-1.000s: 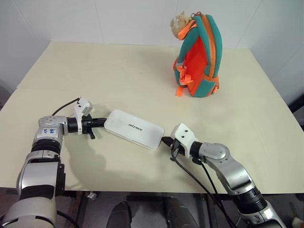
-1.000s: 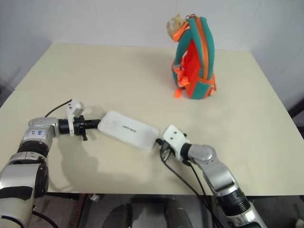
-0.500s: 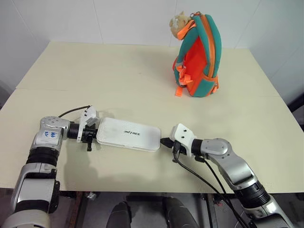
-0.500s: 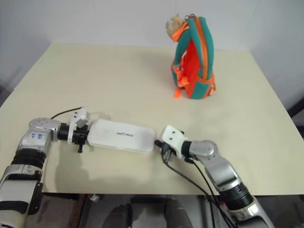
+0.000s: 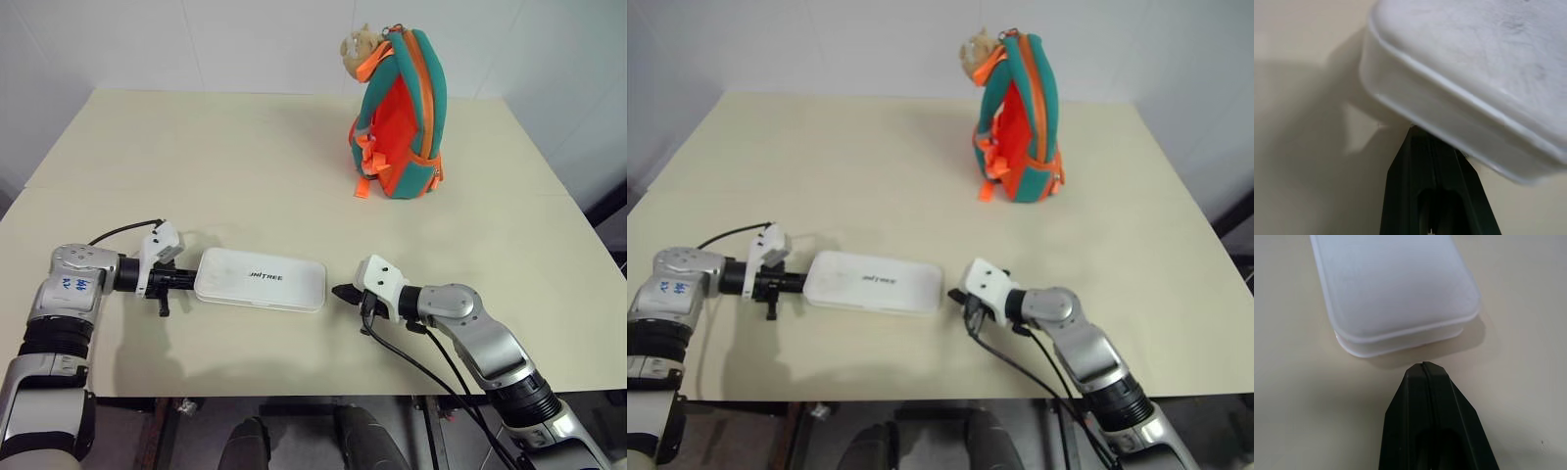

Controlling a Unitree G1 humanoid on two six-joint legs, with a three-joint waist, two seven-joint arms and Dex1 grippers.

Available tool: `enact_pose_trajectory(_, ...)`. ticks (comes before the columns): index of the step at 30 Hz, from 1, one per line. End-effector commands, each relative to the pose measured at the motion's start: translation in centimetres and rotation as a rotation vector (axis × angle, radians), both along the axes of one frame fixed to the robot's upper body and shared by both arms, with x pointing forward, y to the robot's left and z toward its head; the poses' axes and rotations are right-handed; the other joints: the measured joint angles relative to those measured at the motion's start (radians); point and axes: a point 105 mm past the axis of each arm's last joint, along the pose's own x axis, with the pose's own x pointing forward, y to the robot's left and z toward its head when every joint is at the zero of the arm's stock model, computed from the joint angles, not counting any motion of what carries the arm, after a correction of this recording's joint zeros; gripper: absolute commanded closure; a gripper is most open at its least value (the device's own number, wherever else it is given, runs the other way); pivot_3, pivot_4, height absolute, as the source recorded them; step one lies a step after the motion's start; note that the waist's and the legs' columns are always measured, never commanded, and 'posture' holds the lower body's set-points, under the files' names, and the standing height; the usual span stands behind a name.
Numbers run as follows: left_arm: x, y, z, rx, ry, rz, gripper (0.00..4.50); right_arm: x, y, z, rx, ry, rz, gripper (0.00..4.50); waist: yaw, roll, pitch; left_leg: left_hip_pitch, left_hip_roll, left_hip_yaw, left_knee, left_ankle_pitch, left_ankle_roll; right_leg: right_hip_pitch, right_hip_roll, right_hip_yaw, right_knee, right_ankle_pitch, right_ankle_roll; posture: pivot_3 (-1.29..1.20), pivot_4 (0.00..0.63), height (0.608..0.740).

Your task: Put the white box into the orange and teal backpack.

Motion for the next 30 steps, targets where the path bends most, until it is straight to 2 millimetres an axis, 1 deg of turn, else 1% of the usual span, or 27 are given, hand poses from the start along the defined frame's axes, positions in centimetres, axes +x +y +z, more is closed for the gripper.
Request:
enact_pose_trajectory(1,-0.9,2.1,-0.4,0.046,0.036,0.073,4.5,0.2,-0.1,1.2,0.009,-0.05,0.013,4.48,-0.003,0.0,0.0,0.0,0.0,0.0,0.0,0.0,0.0,0.0,0.0,0.0,0.0,0.0,0.0,0.0,0.15,0.74)
enact_pose_trajectory(4,-1.1,2.7,0.0,0.044,0.039,0.099,4.5,0.3,-0.1,1.3,0.007,-0.052,0.015,4.48,-0.003,0.0,0.0,0.0,0.0,0.0,-0.001,0.0,0.0,0.0,0.0,0.0,0.0,0.0,-0.001,0.0,0.15,0.74)
enact_pose_trajectory(8,-1.4,3.0,1.0,-0.016,0.016,0.123,4.5,0.4,-0.1,1.3,0.009,-0.054,0.018,4.48,-0.005,0.0,0.0,0.0,0.0,0.0,-0.001,0.0,0.0,0.0,0.0,0.0,-0.001,0.0,-0.001,0.0,0.15,0.74)
enact_pose_trajectory(11,-1.2,2.0,1.7,-0.125,-0.023,0.112,4.5,0.4,0.0,1.3,0.012,-0.054,0.018,4.48,0.0,0.0,0.0,0.0,0.0,0.0,-0.001,0.0,0.0,-0.001,0.0,0.0,-0.001,-0.001,-0.001,0.0,0.15,0.74)
enact_pose_trajectory(15,-1.1,0.4,1.5,-0.211,-0.04,0.071,4.5,0.3,0.3,1.3,0.016,-0.052,0.029,4.48,0.006,0.0,0.0,-0.001,0.0,0.0,-0.001,0.0,0.0,-0.001,-0.001,0.0,-0.001,-0.001,-0.001,0.0,0.15,0.74)
enact_pose_trajectory(18,-1.0,0.0,1.7,-0.238,-0.053,0.064,4.5,0.4,0.3,1.4,0.017,-0.054,0.03,4.48,0.007,0.0,0.0,-0.001,0.0,0.0,-0.001,0.0,0.0,-0.001,-0.001,-0.001,-0.001,-0.001,-0.001,0.0,0.15,0.74)
enact_pose_trajectory(22,-1.3,-0.2,0.8,-0.209,-0.011,0.05,4.5,0.4,0.3,1.5,0.016,-0.058,0.032,4.48,0.005,0.0,0.0,-0.001,0.0,0.0,-0.001,0.0,0.0,-0.001,-0.001,-0.001,-0.001,-0.001,-0.001,0.0,0.15,0.74)
enact_pose_trajectory(24,-1.1,-0.4,0.7,-0.216,-0.018,0.047,4.5,0.4,0.2,1.6,0.017,-0.059,0.032,4.48,0.004,0.0,0.0,-0.001,0.0,0.0,-0.001,0.0,0.0,-0.001,-0.001,-0.001,-0.002,-0.001,-0.001,0.0,0.15,0.74)
enact_pose_trajectory(30,-1.4,-2.0,1.1,-0.24,-0.013,-0.023,4.5,-0.1,0.2,1.7,0.012,-0.05,0.046,4.48,0.006,0.0,0.0,-0.001,0.0,0.0,-0.001,0.0,0.0,-0.001,-0.001,-0.001,-0.002,-0.001,-0.001,0.0,0.15,0.74)
